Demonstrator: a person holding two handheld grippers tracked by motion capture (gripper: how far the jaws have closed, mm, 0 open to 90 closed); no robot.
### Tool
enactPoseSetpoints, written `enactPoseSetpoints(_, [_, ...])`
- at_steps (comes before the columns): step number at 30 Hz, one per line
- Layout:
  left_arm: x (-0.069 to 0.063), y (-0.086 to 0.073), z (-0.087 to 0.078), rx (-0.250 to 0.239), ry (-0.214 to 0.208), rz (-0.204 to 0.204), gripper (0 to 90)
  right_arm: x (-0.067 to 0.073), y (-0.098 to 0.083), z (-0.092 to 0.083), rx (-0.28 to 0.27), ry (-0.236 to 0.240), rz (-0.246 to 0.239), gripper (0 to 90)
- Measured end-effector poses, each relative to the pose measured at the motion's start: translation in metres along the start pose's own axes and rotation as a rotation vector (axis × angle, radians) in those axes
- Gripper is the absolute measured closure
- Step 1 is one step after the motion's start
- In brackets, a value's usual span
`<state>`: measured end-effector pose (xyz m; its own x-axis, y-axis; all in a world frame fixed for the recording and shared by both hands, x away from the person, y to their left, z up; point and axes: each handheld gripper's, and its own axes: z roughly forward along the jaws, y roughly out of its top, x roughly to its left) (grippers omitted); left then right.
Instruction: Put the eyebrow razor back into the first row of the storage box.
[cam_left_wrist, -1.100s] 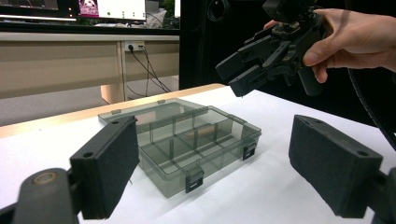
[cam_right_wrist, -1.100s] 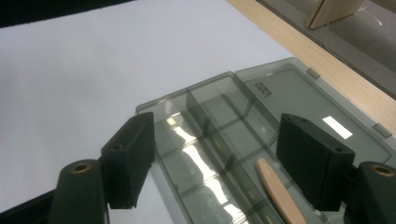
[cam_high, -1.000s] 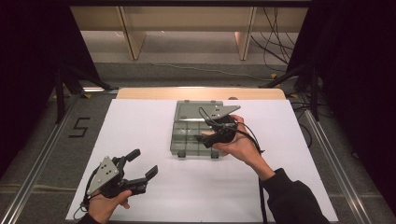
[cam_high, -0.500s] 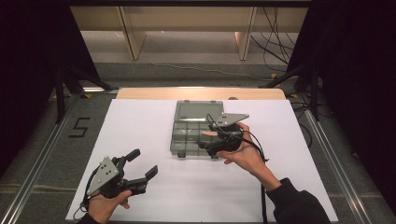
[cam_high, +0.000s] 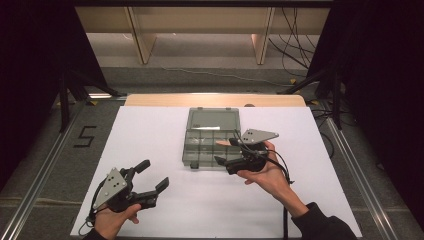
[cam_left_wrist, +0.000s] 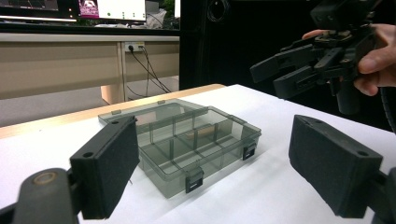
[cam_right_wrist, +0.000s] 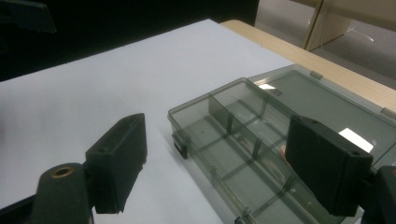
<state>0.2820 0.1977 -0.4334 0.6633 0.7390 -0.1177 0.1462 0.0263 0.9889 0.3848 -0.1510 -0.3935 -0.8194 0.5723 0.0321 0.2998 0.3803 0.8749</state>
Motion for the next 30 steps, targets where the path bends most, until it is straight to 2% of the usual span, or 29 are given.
enactPoseSetpoints(11, [0.0, 0.0, 0.0, 0.005, -0.001, 0.001, 16.0, 0.005, -0.009, -0.009, -0.039, 0.012, 0.02, 21.6])
enactPoseSetpoints(16, [0.0, 0.0, 0.001, 0.009, -0.004, 0.004, 16.0, 0.006, -0.014, -0.013, -0.066, -0.01, 0.031, 21.7])
enactPoseSetpoints(23, [0.0, 0.0, 0.0, 0.007, -0.003, 0.002, 16.0, 0.007, -0.022, -0.019, -0.085, -0.002, 0.06, 21.8])
enactPoseSetpoints(26, [0.0, -0.001, 0.001, 0.004, -0.008, 0.003, 16.0, 0.008, -0.024, -0.022, -0.078, -0.015, 0.06, 21.8])
enactPoseSetpoints(27, [-0.001, -0.001, 0.001, 0.011, -0.004, 0.006, 16.0, 0.009, -0.026, -0.024, -0.094, -0.021, 0.065, 21.8])
enactPoseSetpoints(30, [-0.001, -0.001, 0.001, 0.012, -0.003, 0.005, 16.0, 0.011, -0.03, -0.025, -0.104, -0.007, 0.068, 21.6])
